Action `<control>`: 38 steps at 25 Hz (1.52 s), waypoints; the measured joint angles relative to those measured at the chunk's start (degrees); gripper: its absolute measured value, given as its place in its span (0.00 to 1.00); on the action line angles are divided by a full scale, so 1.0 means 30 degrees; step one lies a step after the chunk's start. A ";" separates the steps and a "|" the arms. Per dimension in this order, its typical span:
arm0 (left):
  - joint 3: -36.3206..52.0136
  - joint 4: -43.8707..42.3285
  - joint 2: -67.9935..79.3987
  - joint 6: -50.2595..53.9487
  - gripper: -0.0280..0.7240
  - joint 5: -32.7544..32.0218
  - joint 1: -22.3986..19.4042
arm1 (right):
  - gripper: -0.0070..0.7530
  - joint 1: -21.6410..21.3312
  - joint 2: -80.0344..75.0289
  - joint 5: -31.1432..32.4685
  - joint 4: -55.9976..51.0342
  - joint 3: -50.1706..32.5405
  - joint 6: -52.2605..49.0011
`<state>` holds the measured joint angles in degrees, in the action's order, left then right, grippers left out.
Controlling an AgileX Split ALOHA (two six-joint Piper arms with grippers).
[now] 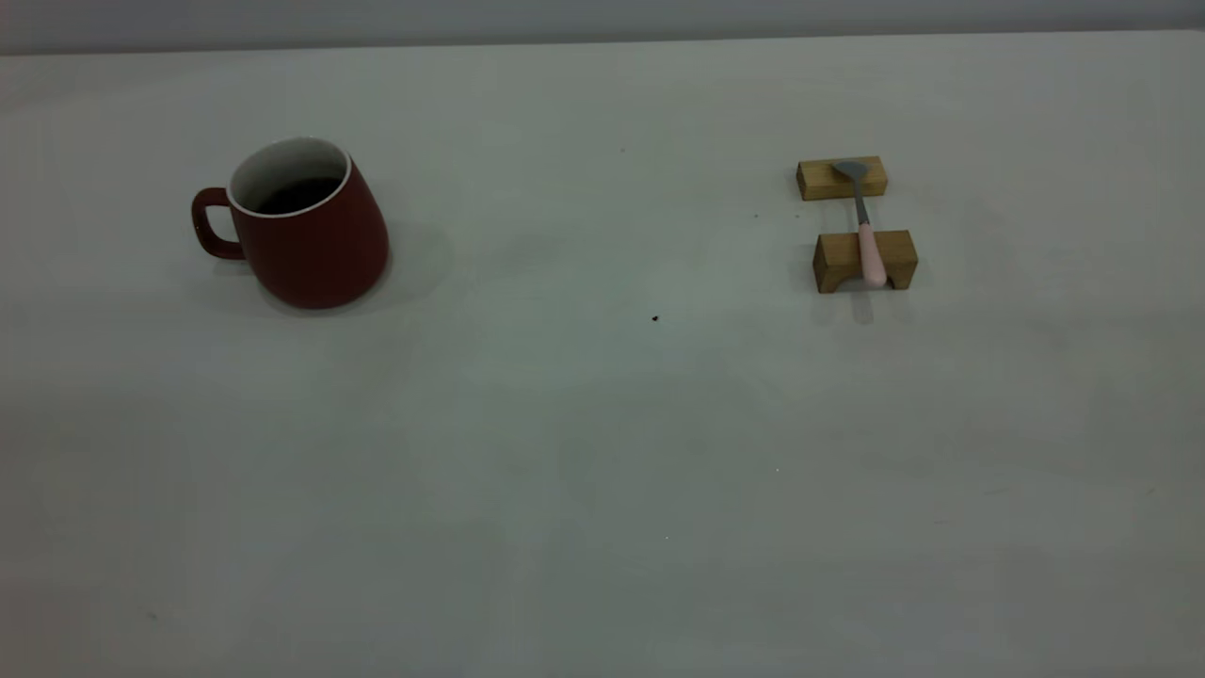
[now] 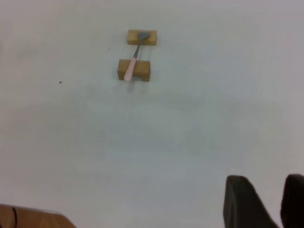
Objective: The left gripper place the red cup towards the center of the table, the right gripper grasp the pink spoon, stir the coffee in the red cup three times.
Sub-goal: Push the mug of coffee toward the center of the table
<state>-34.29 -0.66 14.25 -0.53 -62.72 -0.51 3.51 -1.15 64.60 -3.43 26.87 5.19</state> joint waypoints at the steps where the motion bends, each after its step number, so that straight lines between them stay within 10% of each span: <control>1: -0.0472 0.0000 0.1420 -0.0394 0.60 0.0174 0.0000 | 0.33 0.0000 0.0000 0.0000 0.0000 0.0000 0.0000; 17: -0.9855 0.2027 2.4736 -1.2480 0.67 0.5192 0.0000 | 0.33 0.0000 0.0000 0.0000 0.0000 0.0000 0.0000; 24: -1.3609 0.0448 3.0462 -1.6780 0.86 0.5111 0.0062 | 0.33 0.0000 0.0000 0.0000 0.0000 0.0000 0.0000; 38: -1.4426 -0.3379 3.6173 -2.4529 0.83 1.0183 0.1968 | 0.33 0.0000 0.0000 0.0000 0.0000 0.0000 0.0000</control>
<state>-77.57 -10.80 122.77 -74.12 -32.17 5.40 3.51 -1.15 64.60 -3.43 26.87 5.19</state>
